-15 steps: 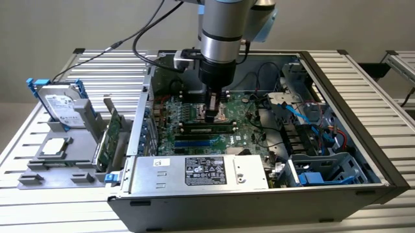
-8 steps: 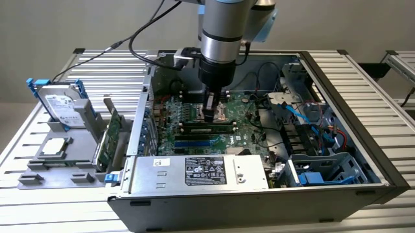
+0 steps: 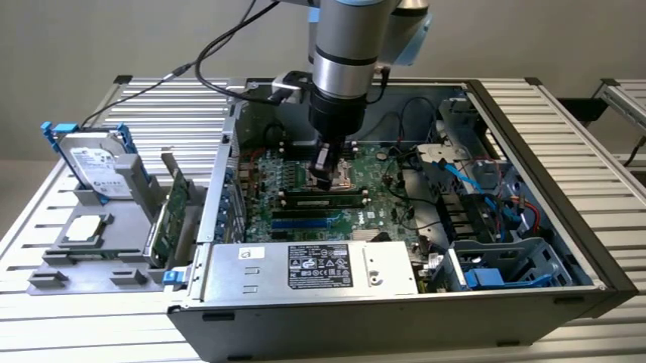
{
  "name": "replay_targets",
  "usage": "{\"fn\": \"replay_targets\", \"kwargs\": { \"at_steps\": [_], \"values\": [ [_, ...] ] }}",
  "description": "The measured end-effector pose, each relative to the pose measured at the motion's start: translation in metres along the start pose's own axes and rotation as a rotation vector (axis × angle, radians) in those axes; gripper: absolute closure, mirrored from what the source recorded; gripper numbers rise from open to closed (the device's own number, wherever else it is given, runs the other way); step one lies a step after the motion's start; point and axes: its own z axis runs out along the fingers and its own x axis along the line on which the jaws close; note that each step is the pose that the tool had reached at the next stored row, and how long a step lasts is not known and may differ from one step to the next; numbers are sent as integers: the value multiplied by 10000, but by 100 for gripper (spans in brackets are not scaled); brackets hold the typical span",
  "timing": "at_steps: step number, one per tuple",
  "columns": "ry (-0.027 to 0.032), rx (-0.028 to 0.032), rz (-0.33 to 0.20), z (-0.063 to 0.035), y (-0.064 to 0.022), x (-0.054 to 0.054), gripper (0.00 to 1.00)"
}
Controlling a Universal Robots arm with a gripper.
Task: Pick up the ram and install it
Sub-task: 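Press down the ram until it locks into place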
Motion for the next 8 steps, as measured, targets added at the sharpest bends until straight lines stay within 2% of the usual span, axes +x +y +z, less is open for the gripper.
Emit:
{"fn": "replay_targets", "kwargs": {
  "at_steps": [8],
  "values": [
    [-72,-110,1312,0,0,0,89]
  ]
}}
